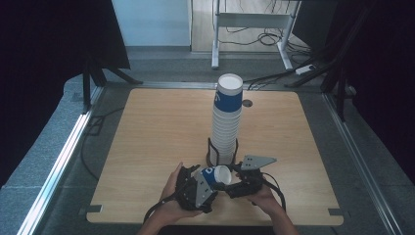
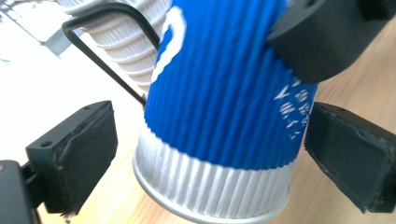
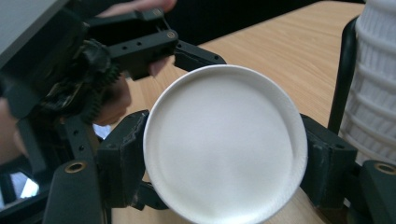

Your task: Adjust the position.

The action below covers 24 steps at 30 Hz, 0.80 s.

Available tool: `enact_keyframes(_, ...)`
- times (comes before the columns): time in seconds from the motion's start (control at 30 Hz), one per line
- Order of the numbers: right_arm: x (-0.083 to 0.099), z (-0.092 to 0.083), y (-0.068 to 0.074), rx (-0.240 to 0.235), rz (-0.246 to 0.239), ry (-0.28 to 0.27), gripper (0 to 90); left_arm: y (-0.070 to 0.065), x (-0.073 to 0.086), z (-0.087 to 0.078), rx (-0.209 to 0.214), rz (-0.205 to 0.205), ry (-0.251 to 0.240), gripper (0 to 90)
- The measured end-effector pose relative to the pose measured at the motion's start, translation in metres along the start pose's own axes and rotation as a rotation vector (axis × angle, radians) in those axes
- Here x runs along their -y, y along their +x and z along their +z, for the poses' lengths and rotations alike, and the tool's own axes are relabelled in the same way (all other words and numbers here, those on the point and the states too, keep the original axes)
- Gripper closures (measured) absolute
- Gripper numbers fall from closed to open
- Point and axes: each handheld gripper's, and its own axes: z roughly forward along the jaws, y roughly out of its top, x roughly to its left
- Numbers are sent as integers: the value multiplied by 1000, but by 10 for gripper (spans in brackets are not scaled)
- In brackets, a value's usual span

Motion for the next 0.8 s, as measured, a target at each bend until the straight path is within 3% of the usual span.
enact_keyframes(0.07, 0, -3, -1, -21, 15, -26, 269, 5, 1, -3, 45, -56, -35, 27)
enact_keyframes(0.23, 0, -7, -2, -66, 26, -62, 269, 10, 1, -6, 109, -102, -77, 29)
enact_keyframes(0.5, 0, -5, 1, -97, -3, -54, 269, 9, 2, -5, 132, -91, -86, 53)
enact_keyframes(0.8, 1, -1, 3, -87, -21, -15, 269, 5, 5, -1, 133, -48, -60, 141)
